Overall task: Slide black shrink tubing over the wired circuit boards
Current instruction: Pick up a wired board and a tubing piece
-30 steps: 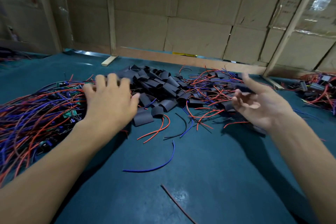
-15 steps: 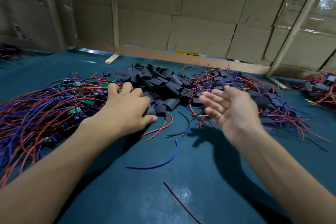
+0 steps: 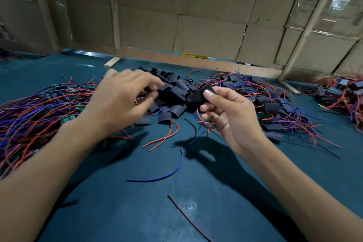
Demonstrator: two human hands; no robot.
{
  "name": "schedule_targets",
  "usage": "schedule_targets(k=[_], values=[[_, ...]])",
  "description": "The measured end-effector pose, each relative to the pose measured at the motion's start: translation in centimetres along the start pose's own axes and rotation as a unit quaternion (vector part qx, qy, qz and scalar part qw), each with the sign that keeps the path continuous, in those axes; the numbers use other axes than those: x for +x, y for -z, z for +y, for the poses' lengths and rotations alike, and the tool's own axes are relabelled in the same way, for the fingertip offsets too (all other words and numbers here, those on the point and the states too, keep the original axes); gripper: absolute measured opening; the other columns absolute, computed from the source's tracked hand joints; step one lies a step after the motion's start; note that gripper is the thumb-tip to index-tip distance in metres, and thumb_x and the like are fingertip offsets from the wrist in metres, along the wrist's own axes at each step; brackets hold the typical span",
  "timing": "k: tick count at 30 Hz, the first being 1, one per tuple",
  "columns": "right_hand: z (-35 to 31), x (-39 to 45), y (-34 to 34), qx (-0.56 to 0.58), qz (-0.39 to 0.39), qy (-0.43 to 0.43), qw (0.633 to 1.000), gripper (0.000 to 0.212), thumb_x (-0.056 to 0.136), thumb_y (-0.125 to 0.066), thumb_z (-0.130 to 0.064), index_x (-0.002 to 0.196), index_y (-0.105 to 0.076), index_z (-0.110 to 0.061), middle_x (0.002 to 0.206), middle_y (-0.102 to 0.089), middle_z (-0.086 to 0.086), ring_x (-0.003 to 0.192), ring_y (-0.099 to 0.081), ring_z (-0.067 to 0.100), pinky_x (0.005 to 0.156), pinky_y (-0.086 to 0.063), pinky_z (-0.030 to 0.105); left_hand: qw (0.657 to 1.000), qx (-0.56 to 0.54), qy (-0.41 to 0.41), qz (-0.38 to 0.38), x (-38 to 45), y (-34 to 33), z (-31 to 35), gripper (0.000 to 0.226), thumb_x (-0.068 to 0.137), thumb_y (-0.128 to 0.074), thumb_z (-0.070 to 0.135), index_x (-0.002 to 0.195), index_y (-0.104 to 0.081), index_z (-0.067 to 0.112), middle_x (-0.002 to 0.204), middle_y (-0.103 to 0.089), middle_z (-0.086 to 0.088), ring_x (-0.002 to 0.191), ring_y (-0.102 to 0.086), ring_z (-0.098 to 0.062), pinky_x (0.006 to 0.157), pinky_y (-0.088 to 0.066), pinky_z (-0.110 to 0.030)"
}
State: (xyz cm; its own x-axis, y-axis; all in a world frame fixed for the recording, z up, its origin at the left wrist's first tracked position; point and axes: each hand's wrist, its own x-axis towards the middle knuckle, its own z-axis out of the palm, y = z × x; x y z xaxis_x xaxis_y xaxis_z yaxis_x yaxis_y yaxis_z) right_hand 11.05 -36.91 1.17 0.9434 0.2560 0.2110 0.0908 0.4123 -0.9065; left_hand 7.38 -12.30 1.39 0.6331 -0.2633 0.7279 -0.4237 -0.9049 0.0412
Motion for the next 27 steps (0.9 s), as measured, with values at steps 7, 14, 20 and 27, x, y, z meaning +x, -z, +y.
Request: schedule_targets(k=[7,14,20,27], values=[[-0.5,0.8,1.2,0.009,0.12,-0.041,0.992,0.014,0.09,-0.048,-0.001,0.08,-0.045,-0.01,0.067,-0.045,0.007,0.048,-0.058,0.02,0.038,-0.036,0.025,0.938,0.182,0.144,-0.259,-0.3,-0.8,-1.4,0.011,0.094,-0.057,0.04,0.102,-0.066,0.042,0.107,-0.064,0.017,0.113,-0.05,-0.013,0.085,-0.019,-0.039],[-0.4,0.8,1.0,0.043,0.114,-0.037,0.992,0.019,0.092,-0.046,0.004,0.093,-0.061,-0.007,0.07,-0.057,0.003,0.057,-0.069,0.022,0.043,-0.047,0.024,0.927,0.182,0.142,-0.296,-1.0,-1.8,-1.2,0.034,0.095,-0.041,0.06,0.116,-0.06,0.041,0.109,-0.053,0.014,0.115,-0.045,-0.015,0.08,-0.016,-0.04],[-0.2,0.5,1.1,0.069,0.059,-0.077,0.993,0.025,0.089,-0.058,0.009,0.113,-0.065,0.005,0.083,-0.077,0.008,0.088,-0.077,0.024,0.061,-0.058,0.022,0.931,0.142,0.106,-0.318,-0.6,-1.3,-1.2,0.036,0.088,-0.051,0.072,0.106,-0.062,0.043,0.104,-0.049,0.019,0.106,-0.037,-0.01,0.078,-0.012,-0.036],[0.3,0.7,1.2,0.041,0.071,-0.09,0.993,0.027,0.085,-0.07,0.005,0.112,-0.067,0.005,0.091,-0.078,0.013,0.089,-0.077,0.026,0.062,-0.059,0.021,0.978,-0.063,0.104,-0.167,-0.6,-1.3,0.5,0.007,0.087,-0.075,0.031,0.092,-0.07,0.029,0.083,-0.061,0.017,0.084,-0.06,-0.011,0.076,-0.035,-0.027]])
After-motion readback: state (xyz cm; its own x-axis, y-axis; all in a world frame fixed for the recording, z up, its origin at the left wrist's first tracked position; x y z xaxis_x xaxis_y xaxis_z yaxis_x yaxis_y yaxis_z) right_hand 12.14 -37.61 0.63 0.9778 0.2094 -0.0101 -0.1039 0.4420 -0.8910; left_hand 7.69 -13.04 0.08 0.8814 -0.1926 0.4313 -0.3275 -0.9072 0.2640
